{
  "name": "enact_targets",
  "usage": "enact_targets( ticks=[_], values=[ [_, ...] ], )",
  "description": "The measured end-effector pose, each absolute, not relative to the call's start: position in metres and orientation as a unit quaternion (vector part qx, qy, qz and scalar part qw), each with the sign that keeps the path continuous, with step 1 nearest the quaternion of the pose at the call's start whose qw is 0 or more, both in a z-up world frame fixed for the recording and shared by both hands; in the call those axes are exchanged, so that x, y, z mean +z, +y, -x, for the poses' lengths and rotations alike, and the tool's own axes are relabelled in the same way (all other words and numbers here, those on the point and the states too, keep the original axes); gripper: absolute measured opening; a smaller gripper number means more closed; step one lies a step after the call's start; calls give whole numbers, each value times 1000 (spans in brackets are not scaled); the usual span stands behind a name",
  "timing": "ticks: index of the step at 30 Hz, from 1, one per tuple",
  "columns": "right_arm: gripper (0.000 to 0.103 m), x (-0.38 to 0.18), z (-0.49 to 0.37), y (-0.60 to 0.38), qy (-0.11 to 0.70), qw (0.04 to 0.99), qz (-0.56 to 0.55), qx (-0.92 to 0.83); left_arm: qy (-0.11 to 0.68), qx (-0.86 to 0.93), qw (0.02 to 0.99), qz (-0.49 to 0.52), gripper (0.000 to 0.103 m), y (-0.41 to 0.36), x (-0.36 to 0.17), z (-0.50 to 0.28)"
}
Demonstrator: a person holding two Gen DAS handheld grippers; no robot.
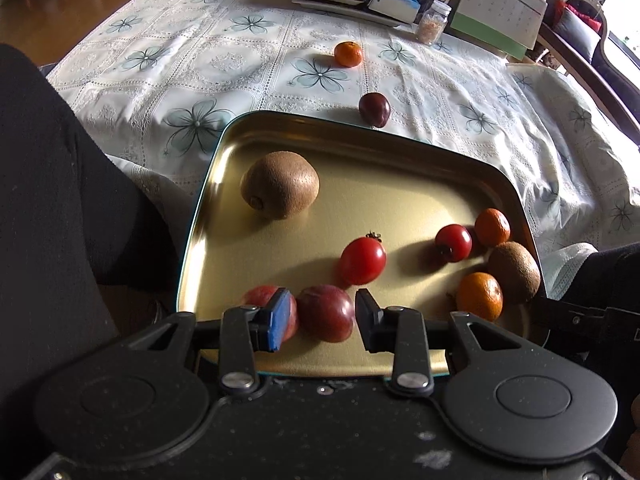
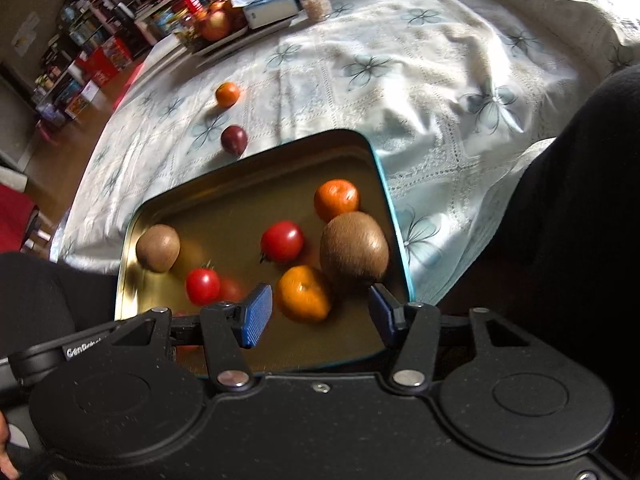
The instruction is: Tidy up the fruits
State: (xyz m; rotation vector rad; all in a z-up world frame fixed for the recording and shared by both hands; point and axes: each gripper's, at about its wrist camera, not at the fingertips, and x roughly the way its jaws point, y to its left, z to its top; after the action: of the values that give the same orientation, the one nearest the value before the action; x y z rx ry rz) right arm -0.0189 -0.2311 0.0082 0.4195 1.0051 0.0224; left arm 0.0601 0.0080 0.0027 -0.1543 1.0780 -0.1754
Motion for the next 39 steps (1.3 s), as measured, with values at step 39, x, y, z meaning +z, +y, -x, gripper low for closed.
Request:
enact_targets(
  ticks=[39],
  values=[
    [59, 8, 27, -200, 479, 868, -128, 30, 475, -85, 876, 16, 35, -7, 8, -37]
  ],
)
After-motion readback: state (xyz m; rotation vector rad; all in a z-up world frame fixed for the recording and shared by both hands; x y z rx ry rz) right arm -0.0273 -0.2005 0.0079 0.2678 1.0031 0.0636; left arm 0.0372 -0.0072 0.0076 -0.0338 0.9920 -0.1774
